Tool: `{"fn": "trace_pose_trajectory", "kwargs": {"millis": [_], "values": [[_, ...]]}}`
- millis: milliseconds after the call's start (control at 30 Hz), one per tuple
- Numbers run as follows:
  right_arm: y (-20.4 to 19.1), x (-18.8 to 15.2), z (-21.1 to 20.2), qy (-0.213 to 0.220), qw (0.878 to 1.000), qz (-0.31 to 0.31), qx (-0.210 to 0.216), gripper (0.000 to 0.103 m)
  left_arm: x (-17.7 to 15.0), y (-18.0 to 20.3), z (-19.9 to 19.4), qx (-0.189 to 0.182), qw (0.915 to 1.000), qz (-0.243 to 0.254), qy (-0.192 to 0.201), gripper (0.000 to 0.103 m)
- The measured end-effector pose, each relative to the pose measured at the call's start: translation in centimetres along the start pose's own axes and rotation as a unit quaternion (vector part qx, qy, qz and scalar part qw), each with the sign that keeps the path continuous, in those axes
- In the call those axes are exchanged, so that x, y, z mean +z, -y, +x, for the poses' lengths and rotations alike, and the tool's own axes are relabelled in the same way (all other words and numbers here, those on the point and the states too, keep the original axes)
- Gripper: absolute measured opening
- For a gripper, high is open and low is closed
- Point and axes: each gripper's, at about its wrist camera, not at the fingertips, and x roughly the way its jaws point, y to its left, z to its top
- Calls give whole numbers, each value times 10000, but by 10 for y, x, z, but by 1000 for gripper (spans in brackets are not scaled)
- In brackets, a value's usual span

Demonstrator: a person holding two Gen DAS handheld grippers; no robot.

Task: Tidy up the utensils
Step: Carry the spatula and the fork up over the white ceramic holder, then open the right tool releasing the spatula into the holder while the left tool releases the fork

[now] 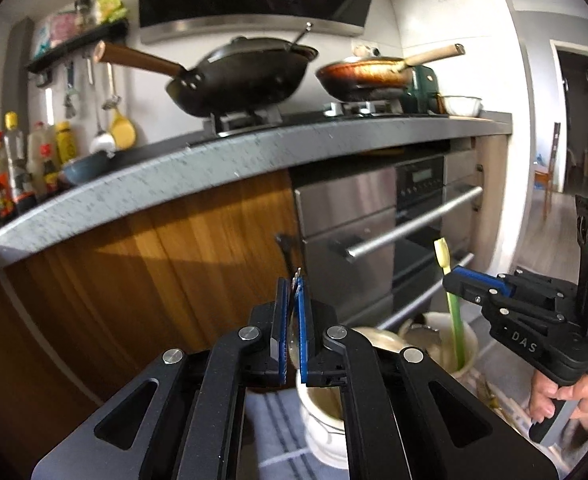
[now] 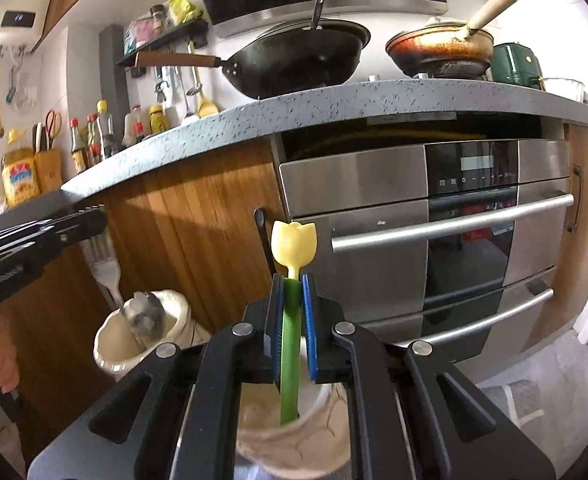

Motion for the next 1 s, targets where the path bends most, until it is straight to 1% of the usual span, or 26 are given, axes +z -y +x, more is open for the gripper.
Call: {"fn": "trace_pose_trajectory", "kwargs": {"millis": [67, 133, 267, 367, 500, 667, 833, 1000], "values": [[2, -1, -7, -36, 9999, 65, 71, 9, -3, 1, 3, -245, 9996, -82, -84, 5], [5, -3, -11, -153, 9996, 186, 169, 9, -6, 3, 5, -350, 9993, -85, -132, 4], [7, -7, -17, -304, 9989, 297, 176, 9, -9, 3, 9, -394, 9989, -140, -202, 4], [8, -12, -13, -512, 9982, 294, 100, 9, -10, 0, 12, -416, 9986, -234, -238, 4], [4, -16, -9, -650, 9978, 141, -77, 9, -12, -2, 18, -407, 9983, -302, -292, 5], [5, -23, -3, -843, 9963, 91, -141, 9, -13, -1, 22, -465, 9977, -357, -337, 5], [10, -24, 0, -900, 9957, 178, -142, 9, -14, 1, 25, -457, 9976, -388, -334, 6], [12, -22, 0, -852, 9960, 236, -127, 9, -14, 0, 25, -466, 9975, -406, -330, 6]]}}
